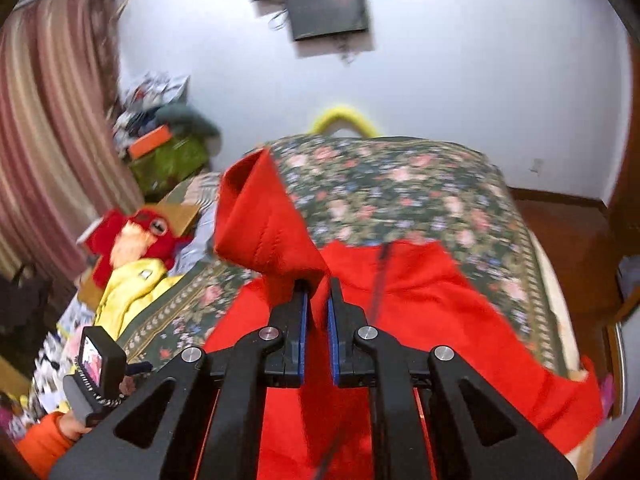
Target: Fold large clothes
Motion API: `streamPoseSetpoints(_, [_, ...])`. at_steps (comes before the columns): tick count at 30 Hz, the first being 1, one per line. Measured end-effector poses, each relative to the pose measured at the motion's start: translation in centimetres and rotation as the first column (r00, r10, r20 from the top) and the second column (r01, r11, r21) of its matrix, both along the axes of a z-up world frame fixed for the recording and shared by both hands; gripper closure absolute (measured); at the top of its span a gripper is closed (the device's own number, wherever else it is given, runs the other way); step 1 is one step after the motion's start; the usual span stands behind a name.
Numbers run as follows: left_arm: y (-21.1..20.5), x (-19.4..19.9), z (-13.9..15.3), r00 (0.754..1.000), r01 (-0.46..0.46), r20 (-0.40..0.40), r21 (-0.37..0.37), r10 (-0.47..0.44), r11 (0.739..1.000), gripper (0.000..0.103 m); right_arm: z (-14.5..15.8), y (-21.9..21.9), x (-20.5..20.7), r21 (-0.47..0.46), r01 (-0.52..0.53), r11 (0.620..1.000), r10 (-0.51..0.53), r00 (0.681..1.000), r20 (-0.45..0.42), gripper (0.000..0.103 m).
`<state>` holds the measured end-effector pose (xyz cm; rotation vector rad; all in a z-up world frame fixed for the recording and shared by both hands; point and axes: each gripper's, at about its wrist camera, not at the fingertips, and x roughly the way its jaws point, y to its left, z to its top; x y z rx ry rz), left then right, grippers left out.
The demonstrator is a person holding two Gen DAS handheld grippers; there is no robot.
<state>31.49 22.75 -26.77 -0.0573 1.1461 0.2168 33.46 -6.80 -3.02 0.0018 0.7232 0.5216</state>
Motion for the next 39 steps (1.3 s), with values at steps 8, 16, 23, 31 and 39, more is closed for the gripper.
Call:
streamPoseSetpoints(8, [-1.3,1.3,-1.7,1.000,0.003,-0.023,0.046,-0.001,0.999,0.013,-5.4,-9.1,0.3,-0.005,0.176,0.984,-0.174,0.971,-0.161,0.095])
streamPoseSetpoints(16, [-0.8,1.7,-1.7,0.998,-0.064,-0.007,0.093,0.065,0.994,0.009,-10.9,-13.6,-1.6,-0.005,0.257,0.966,-0.246,0.920,-0.306,0.095])
streamPoseSetpoints(23, [2.3,2.1,-1.8,0.981,-0.194,0.000,0.149,0.196,0.970,0.007,-12.6,-18.2,-3.9,-0.006,0.310,0.951,-0.291,0.883,-0.367,0.095])
streamPoseSetpoints(31, [3.5,1.0,-1.1,0.956,-0.292,0.053,0.107,0.288,0.950,0.007,-15.1,-20.4,-5.9,-0.029,0.350,0.936,-0.327,0.838,-0.437,0.095])
streamPoseSetpoints(39, [4.5,0.1,-0.5,0.929,-0.367,0.086,0.077,0.360,0.927,0.005,-15.1,-20.1,-7.1,-0.038,0.309,0.950,-0.294,0.850,-0.437,0.095])
